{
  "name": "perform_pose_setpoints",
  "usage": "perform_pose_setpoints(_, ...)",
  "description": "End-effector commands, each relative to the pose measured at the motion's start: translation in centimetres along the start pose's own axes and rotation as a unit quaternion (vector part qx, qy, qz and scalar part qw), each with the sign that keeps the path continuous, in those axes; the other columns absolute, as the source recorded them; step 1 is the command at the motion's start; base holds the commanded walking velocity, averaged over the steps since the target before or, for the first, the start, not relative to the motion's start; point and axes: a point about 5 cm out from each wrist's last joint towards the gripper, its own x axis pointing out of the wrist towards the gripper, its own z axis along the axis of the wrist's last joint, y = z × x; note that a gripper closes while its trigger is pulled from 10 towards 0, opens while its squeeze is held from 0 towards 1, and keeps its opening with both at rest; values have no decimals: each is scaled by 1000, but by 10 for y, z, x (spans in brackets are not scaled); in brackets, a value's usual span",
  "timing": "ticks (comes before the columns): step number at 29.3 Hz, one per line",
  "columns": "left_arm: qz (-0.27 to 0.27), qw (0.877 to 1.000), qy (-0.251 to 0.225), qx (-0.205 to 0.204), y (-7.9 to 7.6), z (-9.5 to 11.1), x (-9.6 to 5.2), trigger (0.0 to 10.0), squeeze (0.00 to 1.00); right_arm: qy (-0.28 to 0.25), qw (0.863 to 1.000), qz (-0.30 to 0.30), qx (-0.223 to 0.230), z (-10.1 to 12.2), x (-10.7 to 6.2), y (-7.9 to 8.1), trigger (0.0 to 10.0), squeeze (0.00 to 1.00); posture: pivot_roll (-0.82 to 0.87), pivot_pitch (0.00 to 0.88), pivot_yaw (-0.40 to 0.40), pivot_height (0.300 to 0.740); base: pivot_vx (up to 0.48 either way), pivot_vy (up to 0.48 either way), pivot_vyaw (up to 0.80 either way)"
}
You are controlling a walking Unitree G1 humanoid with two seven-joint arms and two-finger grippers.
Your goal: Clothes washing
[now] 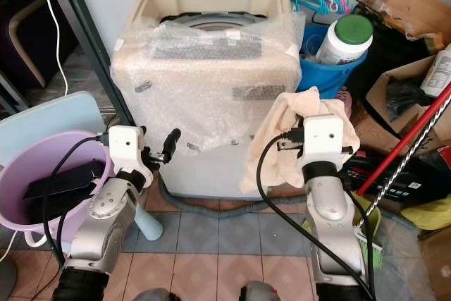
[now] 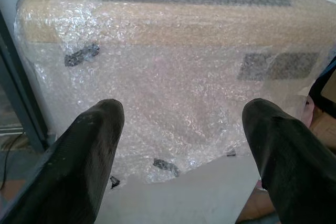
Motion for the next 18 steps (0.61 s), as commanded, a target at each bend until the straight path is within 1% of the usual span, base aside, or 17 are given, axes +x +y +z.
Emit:
perform_pose_setpoints(1,4,1000,-20,3,2,10,2,10000,0,-63,998,28,-14,25,7,9,10000,0,-124,50,75,740,0,0,0)
perform_pose_setpoints(2,4,1000,-20,3,2,10,2,10000,0,-65,997,31,-15,25,8,9,10000,0,-124,50,75,740,0,0,0)
perform_pose_setpoints(3,5,1000,-19,4,1,10,2,10000,0,-67,996,43,-26,27,9,11,10000,0,-125,49,76,740,0,0,0)
perform_pose_setpoints(5,5,1000,-19,6,1,9,2,10000,0,-71,996,55,-21,28,10,13,10000,0,-126,49,78,740,0,0,0)
perform_pose_setpoints(8,3,1000,-19,8,2,10,2,10000,0,-74,996,53,-16,29,10,14,10000,0,-125,49,81,740,0,0,781)
perform_pose_setpoints(10,3,1000,-21,8,2,11,1,10000,0,-73,996,49,-12,28,11,14,10000,0,-121,50,82,740,0,0,431)
perform_pose_setpoints(12,4,1000,-25,11,3,13,1,10000,0,-72,996,48,-12,28,11,14,10000,0,-119,53,84,740,0,0,0)
perform_pose_setpoints(13,4,999,-39,2,2,21,1,10000,0,-69,997,39,-9,27,10,12,10000,0,-115,56,82,740,285,0,0)
perform_pose_setpoints(14,0,999,-44,4,0,24,1,10000,0,-69,997,36,-7,26,10,12,10000,0,-112,57,82,740,296,0,0)
perform_pose_setpoints(18,0,999,-47,-1,-1,26,1,10000,0,-65,997,37,-6,24,10,12,10000,0,-112,53,82,740,362,0,0)
